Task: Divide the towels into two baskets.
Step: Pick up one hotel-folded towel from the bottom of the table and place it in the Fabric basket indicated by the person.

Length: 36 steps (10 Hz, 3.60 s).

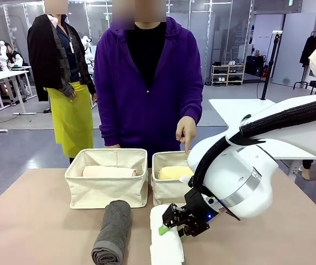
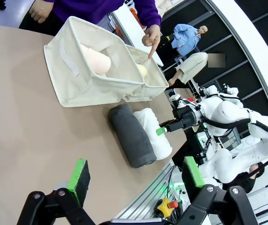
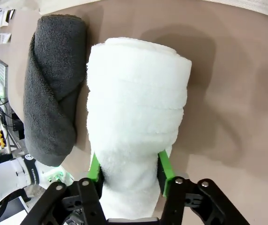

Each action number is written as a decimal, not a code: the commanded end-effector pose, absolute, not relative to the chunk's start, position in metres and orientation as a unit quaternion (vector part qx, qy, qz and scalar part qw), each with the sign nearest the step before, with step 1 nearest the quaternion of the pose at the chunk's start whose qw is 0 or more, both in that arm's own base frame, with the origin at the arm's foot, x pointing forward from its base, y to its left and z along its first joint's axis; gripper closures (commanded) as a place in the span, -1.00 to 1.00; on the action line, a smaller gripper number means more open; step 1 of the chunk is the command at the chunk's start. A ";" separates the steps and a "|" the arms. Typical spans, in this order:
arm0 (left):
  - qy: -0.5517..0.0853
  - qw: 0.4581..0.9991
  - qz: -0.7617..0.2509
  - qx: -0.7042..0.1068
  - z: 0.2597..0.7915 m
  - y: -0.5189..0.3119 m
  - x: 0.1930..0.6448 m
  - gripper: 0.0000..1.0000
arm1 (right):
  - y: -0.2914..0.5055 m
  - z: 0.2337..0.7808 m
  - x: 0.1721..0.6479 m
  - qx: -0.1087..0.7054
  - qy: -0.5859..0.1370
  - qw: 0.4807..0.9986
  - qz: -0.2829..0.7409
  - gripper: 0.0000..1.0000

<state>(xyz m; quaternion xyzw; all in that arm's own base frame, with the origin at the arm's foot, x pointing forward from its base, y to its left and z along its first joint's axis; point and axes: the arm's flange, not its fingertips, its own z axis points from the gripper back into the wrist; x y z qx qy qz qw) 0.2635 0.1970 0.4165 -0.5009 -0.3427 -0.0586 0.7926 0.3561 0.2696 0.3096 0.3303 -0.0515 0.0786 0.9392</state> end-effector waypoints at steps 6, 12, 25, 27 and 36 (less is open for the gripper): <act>-0.345 0.789 -0.060 -0.505 0.419 0.196 0.259 -1.00 | 0.268 0.322 0.343 0.331 -0.034 0.934 0.126 1.00; -0.345 0.789 -0.060 -0.505 0.419 0.196 0.259 -1.00 | 0.278 0.453 0.312 0.074 -0.078 0.844 0.526 1.00; -0.345 0.789 -0.060 -0.505 0.419 0.196 0.259 -1.00 | 0.294 0.514 0.413 -0.173 -0.188 0.710 0.657 0.45; -0.345 0.789 -0.060 -0.505 0.419 0.196 0.259 -1.00 | 0.302 0.506 0.469 -0.175 -0.221 0.683 0.674 0.45; -0.345 0.789 -0.060 -0.505 0.419 0.196 0.259 -1.00 | 0.294 0.448 0.565 -0.167 -0.147 0.668 0.710 -0.52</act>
